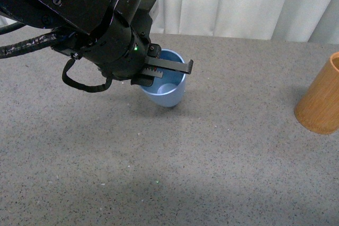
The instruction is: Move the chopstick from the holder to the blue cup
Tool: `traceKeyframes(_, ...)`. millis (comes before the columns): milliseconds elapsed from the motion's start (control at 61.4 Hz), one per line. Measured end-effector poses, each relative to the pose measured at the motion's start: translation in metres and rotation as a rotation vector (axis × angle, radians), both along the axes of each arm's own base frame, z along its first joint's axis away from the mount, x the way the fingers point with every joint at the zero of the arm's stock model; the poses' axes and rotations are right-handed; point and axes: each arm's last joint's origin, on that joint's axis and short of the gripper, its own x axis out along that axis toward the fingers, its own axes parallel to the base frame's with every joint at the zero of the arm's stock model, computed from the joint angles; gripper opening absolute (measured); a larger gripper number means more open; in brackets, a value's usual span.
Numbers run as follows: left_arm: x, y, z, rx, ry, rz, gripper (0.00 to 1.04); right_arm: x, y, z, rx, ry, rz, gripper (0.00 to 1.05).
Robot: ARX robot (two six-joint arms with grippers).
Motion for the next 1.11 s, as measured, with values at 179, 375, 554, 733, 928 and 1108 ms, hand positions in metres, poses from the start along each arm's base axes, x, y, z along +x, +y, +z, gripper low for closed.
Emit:
traceKeyframes(179, -0.0006, 0.0003, -0.0015, 0.005, 0.005, -0.003, 0.04, 0.0, 0.0, 0.0, 0.0, 0.0, 0.0, 0.95)
traceKeyframes(375, -0.0011, 0.0003, -0.002, 0.006, 0.007, -0.004, 0.39, 0.0, 0.0, 0.0, 0.0, 0.0, 0.0, 0.95)
traceKeyframes(554, -0.0012, 0.0002, -0.002, 0.004, 0.008, -0.004, 0.67, 0.0, 0.0, 0.0, 0.0, 0.0, 0.0, 0.95)
traceKeyframes(733, -0.0013, 0.0002, -0.0017, 0.005, 0.016, -0.002, 1.0, 0.0, 0.0, 0.0, 0.0, 0.0, 0.0, 0.95)
traceKeyframes(928, -0.0012, -0.0018, 0.0009, -0.005, 0.012, -0.009, 0.98, 0.0, 0.0, 0.0, 0.0, 0.0, 0.0, 0.95)
traceKeyframes(1108, -0.003, -0.0051, 0.0043, -0.015, 0.007, -0.018, 0.98, 0.0, 0.0, 0.0, 0.0, 0.0, 0.0, 0.95)
